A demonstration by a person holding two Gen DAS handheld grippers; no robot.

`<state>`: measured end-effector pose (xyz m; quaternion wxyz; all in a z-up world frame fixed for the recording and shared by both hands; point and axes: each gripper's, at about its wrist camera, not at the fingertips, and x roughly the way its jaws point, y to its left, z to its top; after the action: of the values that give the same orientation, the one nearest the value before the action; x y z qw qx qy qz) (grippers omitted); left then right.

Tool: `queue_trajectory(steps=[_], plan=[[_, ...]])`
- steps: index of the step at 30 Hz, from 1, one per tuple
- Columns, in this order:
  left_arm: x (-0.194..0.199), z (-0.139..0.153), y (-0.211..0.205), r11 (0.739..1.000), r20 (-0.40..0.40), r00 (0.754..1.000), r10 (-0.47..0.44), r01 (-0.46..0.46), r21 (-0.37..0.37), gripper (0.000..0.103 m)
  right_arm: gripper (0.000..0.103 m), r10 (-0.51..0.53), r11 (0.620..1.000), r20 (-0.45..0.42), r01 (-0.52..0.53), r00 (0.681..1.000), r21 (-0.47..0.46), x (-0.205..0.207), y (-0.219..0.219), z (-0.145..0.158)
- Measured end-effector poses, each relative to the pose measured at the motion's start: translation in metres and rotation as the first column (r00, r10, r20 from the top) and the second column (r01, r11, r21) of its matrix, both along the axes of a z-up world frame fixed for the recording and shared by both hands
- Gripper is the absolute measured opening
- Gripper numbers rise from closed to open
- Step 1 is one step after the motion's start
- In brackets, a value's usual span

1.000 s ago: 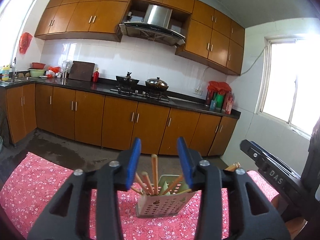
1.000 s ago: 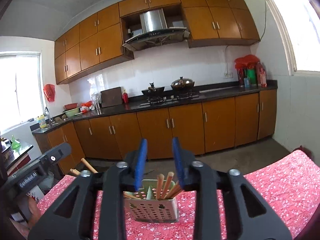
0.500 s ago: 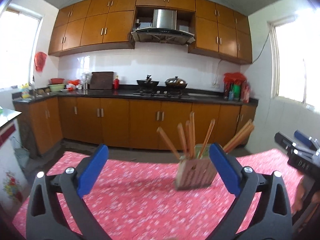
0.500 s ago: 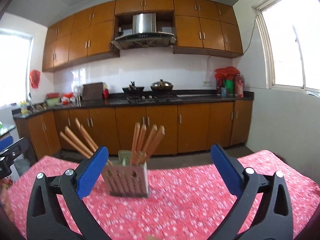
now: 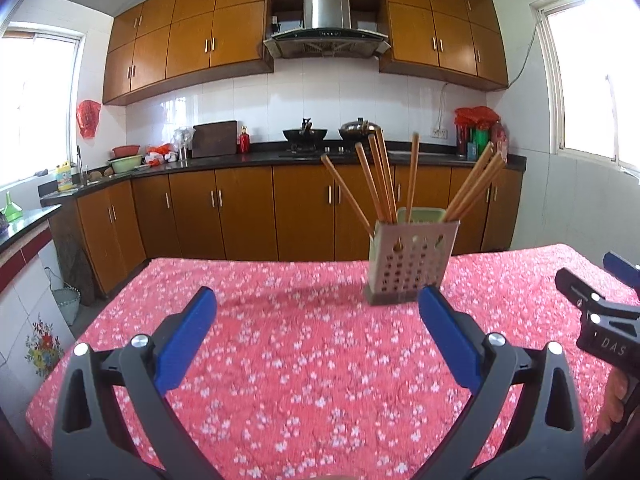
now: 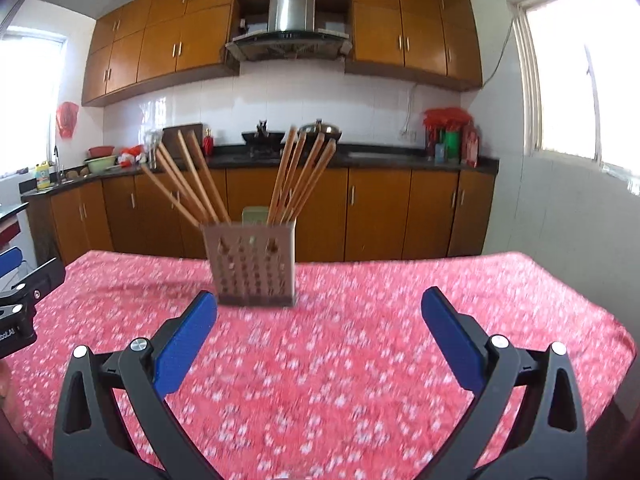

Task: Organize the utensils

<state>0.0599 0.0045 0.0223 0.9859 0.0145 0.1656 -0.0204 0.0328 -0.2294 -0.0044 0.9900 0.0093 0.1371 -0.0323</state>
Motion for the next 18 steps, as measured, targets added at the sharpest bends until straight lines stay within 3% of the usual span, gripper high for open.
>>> queue_trajectory(steps=[9,18], plan=[[-0.005,-0.021,0.000,1.000,-0.047,0.999,0.012,-0.012,-0.006,0.099,0.101,0.006,1.000,-0.062,-0.006,0.998,0.000,-0.004,0.003,-0.018],[-0.004,-0.022,-0.005,1.000,-0.051,0.999,0.012,-0.011,0.013,0.099,0.101,-0.003,1.000,-0.088,0.005,0.996,0.022,-0.001,0.003,-0.022]])
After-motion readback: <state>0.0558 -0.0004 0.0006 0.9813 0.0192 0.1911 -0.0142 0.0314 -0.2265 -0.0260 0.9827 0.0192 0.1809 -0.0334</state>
